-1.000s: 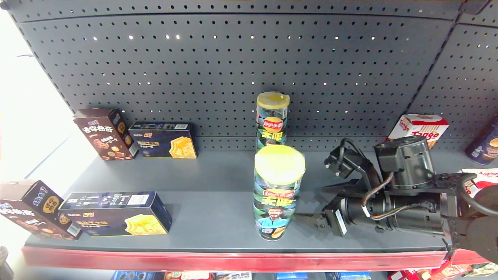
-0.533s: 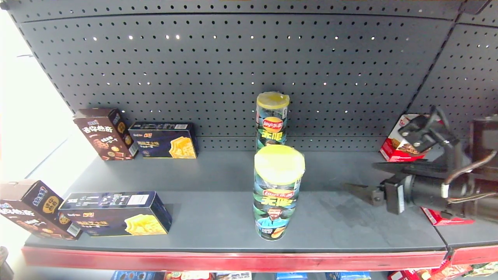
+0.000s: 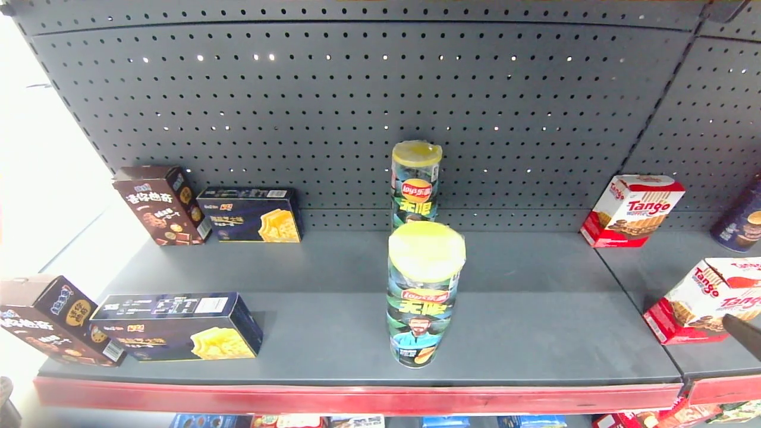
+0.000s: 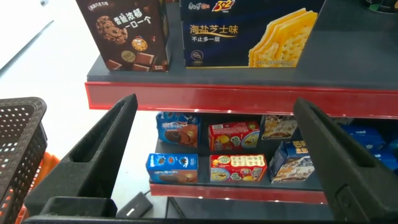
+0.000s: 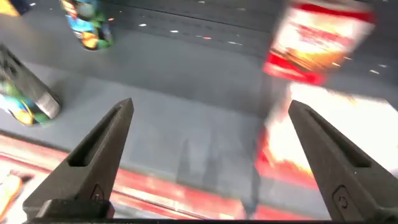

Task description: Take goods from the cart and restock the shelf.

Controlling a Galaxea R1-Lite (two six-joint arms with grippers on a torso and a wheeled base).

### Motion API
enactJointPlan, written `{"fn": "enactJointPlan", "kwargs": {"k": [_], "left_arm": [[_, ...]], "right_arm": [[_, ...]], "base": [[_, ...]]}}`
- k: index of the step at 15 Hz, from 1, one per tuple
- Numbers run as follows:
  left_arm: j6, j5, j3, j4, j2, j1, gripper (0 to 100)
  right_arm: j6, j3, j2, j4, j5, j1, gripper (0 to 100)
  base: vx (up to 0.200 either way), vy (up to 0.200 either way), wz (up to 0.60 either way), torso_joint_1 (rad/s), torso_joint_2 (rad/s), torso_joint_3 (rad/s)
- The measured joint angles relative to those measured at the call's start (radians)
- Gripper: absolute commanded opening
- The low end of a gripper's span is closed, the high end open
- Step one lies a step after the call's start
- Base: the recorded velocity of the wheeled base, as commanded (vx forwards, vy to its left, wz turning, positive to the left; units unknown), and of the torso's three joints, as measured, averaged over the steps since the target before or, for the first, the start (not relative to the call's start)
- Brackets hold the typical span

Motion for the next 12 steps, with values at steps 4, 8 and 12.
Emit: {"fn": "enactJointPlan", "kwargs": {"k": [4,8,12], "left_arm": [[0.002,0.0,0.0,0.0,0.0,0.0,100],[0.0,-0.001,0.0,0.001,0.0,0.0,100],[0.0,0.001,0.0,0.0,0.0,0.0,100]], "right_arm": [[0.021,0.236,-0.387,0.092,-0.041,-0.039,100],[0.076,0.339,-0.548,0.286,-0.053,-0.053,100],[0.09,0.347,-0.578,0.293,-0.083,-0.079,100]], "base": [[0.0,0.0,0.0,0.0,0.0,0.0],[0.0,0.0,0.0,0.0,0.0,0.0],[0.0,0.0,0.0,0.0,0.0,0.0]]}}
